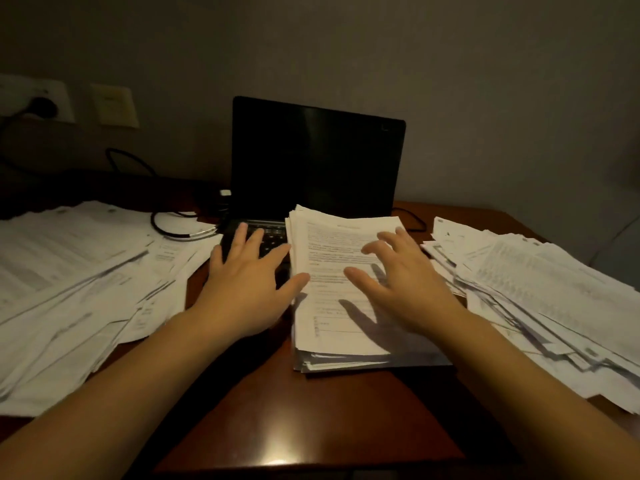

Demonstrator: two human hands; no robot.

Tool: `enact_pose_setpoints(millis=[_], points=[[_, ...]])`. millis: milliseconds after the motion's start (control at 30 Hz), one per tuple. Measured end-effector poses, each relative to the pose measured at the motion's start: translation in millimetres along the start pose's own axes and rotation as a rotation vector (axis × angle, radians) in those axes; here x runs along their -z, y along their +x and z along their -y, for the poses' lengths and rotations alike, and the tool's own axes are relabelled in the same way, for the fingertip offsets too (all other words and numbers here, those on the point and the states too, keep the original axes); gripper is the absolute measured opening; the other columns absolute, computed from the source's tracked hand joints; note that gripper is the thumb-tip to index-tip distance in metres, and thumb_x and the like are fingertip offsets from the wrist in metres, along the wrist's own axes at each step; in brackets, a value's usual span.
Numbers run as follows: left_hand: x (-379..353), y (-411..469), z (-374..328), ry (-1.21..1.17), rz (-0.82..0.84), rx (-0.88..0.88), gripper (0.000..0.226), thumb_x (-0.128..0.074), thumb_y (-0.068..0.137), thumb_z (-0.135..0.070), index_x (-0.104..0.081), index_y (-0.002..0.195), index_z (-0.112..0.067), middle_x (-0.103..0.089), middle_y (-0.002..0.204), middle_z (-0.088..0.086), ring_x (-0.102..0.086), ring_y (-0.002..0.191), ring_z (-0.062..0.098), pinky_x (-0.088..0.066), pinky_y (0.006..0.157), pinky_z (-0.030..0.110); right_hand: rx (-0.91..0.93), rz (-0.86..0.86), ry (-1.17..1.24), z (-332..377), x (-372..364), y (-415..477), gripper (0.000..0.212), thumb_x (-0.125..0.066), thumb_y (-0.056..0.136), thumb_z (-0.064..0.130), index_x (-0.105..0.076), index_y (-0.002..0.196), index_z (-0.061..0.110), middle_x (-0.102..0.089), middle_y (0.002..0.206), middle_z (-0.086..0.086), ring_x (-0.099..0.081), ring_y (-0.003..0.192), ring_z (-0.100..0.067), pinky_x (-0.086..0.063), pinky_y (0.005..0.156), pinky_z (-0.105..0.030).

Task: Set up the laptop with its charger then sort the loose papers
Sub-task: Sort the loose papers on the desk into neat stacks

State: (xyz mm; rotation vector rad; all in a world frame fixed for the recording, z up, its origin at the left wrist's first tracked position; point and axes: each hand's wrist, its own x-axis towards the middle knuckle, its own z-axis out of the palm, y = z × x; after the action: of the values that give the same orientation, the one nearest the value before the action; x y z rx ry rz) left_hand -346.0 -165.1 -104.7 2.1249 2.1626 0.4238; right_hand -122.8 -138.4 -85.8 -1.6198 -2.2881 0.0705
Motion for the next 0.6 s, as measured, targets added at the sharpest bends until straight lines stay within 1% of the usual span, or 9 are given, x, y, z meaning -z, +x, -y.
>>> enact_pose_setpoints(millis=[67, 167, 233, 300, 367, 400, 467, 533, 600], points=[[7.4, -8.7, 20.4, 0.036, 0.001, 0.046, 0.072, -0.024, 0.095, -0.072, -0.014, 0.158, -0.04, 0.004, 0.168, 0.002, 0.02, 0.152, 0.022, 0.005, 0.122, 0.055, 0.054, 0.005, 0.055, 25.6, -7.1, 4.5, 0.06, -0.042, 0.095, 0.065, -0.044, 0.145, 0.031, -0.023, 0.164, 0.006, -0.003, 0.154, -0.016, -0.015, 0.122, -0.043], [20.2, -22.9, 61.0, 0.131, -0.002, 0.117, 0.071, -0.02, 0.095, -0.072, -0.014, 0.158, -0.04, 0.002, 0.169, 0.002, 0.018, 0.153, 0.024, 0.004, 0.122, 0.059, 0.183, 0.007, 0.129, 69.1, -21.3, 13.0, 0.054, -0.045, 0.098, 0.058, -0.046, 0.143, 0.029, -0.025, 0.162, 0.006, -0.004, 0.153, -0.012, -0.02, 0.121, -0.035], [29.8, -30.7, 91.1, 0.175, 0.009, 0.183, 0.07, -0.019, 0.095, -0.072, -0.014, 0.158, -0.041, 0.0, 0.169, 0.002, 0.016, 0.153, 0.026, 0.003, 0.121, 0.06, 0.268, 0.016, 0.182, 100.4, -31.1, 20.7, 0.046, -0.047, 0.1, 0.051, -0.053, 0.138, 0.025, -0.034, 0.154, 0.004, -0.017, 0.148, -0.011, -0.027, 0.115, -0.03], [38.7, -37.8, 122.0, 0.202, 0.016, 0.258, 0.069, -0.022, 0.096, -0.071, -0.014, 0.158, -0.041, -0.002, 0.169, 0.002, 0.014, 0.153, 0.027, 0.001, 0.119, 0.062, 0.357, 0.051, 0.214, 131.3, -41.6, 29.6, 0.036, -0.05, 0.101, 0.046, -0.061, 0.127, 0.023, -0.047, 0.137, 0.004, -0.037, 0.133, -0.011, -0.036, 0.109, -0.028], [45.5, -45.0, 153.7, 0.203, 0.008, 0.345, 0.071, -0.024, 0.095, -0.072, -0.012, 0.158, -0.04, -0.002, 0.168, 0.002, 0.012, 0.154, 0.028, 0.002, 0.119, 0.062, 0.419, 0.133, 0.233, 160.3, -52.8, 38.3, 0.027, -0.053, 0.1, 0.043, -0.065, 0.115, 0.025, -0.054, 0.121, 0.008, -0.05, 0.115, -0.009, -0.043, 0.096, -0.027], [47.6, -49.2, 168.7, 0.2, 0.008, 0.393, 0.073, -0.023, 0.094, -0.074, -0.011, 0.158, -0.04, -0.001, 0.169, 0.002, 0.011, 0.154, 0.028, 0.002, 0.118, 0.062, 0.431, 0.182, 0.241, 172.7, -57.9, 41.5, 0.023, -0.053, 0.1, 0.042, -0.065, 0.113, 0.027, -0.056, 0.115, 0.009, -0.053, 0.108, -0.008, -0.044, 0.089, -0.025], [48.8, -59.3, 197.1, 0.197, 0.038, 0.464, 0.08, -0.02, 0.091, -0.079, -0.005, 0.159, -0.038, 0.001, 0.169, 0.002, 0.008, 0.154, 0.028, 0.002, 0.119, 0.061, 0.428, 0.269, 0.264, 194.1, -68.0, 47.2, 0.021, -0.055, 0.1, 0.04, -0.064, 0.114, 0.029, -0.059, 0.113, 0.01, -0.057, 0.1, -0.007, -0.045, 0.08, -0.02], [46.8, -70.9, 218.6, 0.15, 0.09, 0.478, 0.087, -0.015, 0.088, -0.083, 0.001, 0.159, -0.036, 0.006, 0.168, 0.002, 0.008, 0.154, 0.026, 0.004, 0.12, 0.06, 0.399, 0.312, 0.335, 210.4, -77.5, 53.4, 0.017, -0.057, 0.1, 0.038, -0.065, 0.113, 0.029, -0.061, 0.111, 0.011, -0.058, 0.099, -0.006, -0.043, 0.074, -0.015], [44.7, -81.4, 231.7, 0.113, 0.104, 0.461, 0.089, -0.011, 0.086, -0.084, 0.004, 0.159, -0.035, 0.008, 0.168, 0.002, 0.008, 0.154, 0.023, 0.006, 0.12, 0.059, 0.316, 0.32, 0.477, 221.9, -85.2, 60.9, 0.015, -0.062, 0.098, 0.034, -0.066, 0.111, 0.029, -0.065, 0.107, 0.013, -0.061, 0.097, -0.002, -0.044, 0.072, -0.011]])
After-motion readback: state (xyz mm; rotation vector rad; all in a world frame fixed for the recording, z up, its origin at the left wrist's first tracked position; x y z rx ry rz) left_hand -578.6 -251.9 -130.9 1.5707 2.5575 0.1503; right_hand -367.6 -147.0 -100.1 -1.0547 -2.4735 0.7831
